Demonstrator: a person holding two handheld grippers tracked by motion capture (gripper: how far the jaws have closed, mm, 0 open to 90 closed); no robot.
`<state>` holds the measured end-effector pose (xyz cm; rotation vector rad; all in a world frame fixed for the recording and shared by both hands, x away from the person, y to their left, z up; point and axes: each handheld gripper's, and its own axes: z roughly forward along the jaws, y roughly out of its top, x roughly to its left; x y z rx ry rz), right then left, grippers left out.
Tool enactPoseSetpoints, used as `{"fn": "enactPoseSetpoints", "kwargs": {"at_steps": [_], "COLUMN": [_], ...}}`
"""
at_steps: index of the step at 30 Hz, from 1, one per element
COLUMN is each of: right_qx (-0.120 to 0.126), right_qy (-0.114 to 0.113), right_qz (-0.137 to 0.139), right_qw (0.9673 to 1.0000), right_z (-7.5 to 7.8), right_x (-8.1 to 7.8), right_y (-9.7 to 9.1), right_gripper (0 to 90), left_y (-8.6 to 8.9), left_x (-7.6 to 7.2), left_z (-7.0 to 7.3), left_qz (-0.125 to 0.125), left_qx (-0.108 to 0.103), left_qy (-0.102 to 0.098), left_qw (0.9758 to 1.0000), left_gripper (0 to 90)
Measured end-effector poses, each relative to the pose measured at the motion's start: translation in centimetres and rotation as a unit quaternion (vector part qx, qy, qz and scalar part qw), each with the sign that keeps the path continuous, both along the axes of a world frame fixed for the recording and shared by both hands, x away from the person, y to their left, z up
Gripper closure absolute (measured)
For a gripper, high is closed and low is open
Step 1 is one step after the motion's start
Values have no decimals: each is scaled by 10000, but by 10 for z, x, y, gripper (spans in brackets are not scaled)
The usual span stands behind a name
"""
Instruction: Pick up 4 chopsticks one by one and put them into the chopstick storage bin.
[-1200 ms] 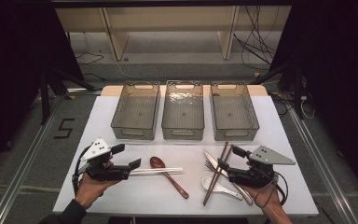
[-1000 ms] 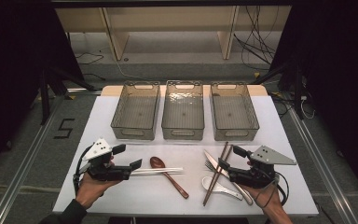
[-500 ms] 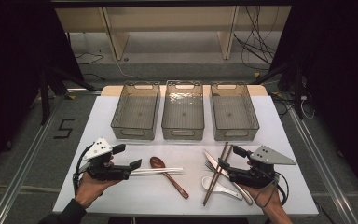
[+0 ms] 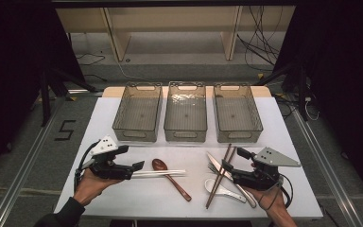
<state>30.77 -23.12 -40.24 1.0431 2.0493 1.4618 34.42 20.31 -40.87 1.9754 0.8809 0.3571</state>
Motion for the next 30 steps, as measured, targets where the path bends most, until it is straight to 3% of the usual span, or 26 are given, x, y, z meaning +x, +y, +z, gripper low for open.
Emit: {"fn": "enactPoseSetpoints", "kwargs": {"at_steps": [3, 6, 9, 13, 19, 20, 21, 22, 25, 27, 28, 29, 30], "right_qx": [-2, 6, 3, -15, -34, -39, -39, -40, -55, -52, -51, -50, -53], "right_qy": [32, 55, 91, 96, 121, 119, 119, 122, 135, 149, 150, 153, 145], "right_qz": [-15, -23, -19, 7, -4, -1, -1, 5, 6, 13, 7, 8, 6], "right_qw": [10000, 10000, 10000, 10000, 9999, 9999, 9999, 9999, 9999, 9999, 9999, 9999, 9999], "right_z": [0, 0, 0, -1, -1, -1, -1, -1, -1, -1, -1, -1, -1], "right_x": [0, 1, 1, 2, 2, 2, 2, 2, 2, 2, 2, 2, 3], "right_y": [-1, -1, -1, 0, 0, 0, 0, 0, 0, 0, 0, 0, 0], "right_gripper": [301, 301, 301, 302, 301, 301, 301, 302, 302, 302, 302, 303, 303], "left_y": [-4, -9, -15, -16, -20, -22, -22, -22, -24, -26, -26, -26, -25], "left_x": [3, 6, 7, 6, 5, 4, 4, 4, 3, 3, 4, 4, 5], "left_z": [2, 1, -1, -6, -23, -25, -25, -27, -33, -37, -41, -41, -42], "left_qz": [-135, -306, -486, -697, -1041, -1158, -1158, -1210, -1320, -1348, -1428, -1428, -1468], "left_qx": [289, 632, 1006, 1185, 1744, 1897, 1897, 1965, 2266, 2417, 2514, 2514, 2571], "left_qy": [107, 237, 362, 508, 728, 775, 775, 790, 809, 820, 846, 846, 856], "left_qw": [9994, 9973, 9931, 9892, 9764, 9719, 9719, 9698, 9616, 9574, 9535, 9535, 9513], "left_gripper": [158, 164, 164, 175, 175, 176, 180, 183, 193, 228, 243, 261, 279]}}
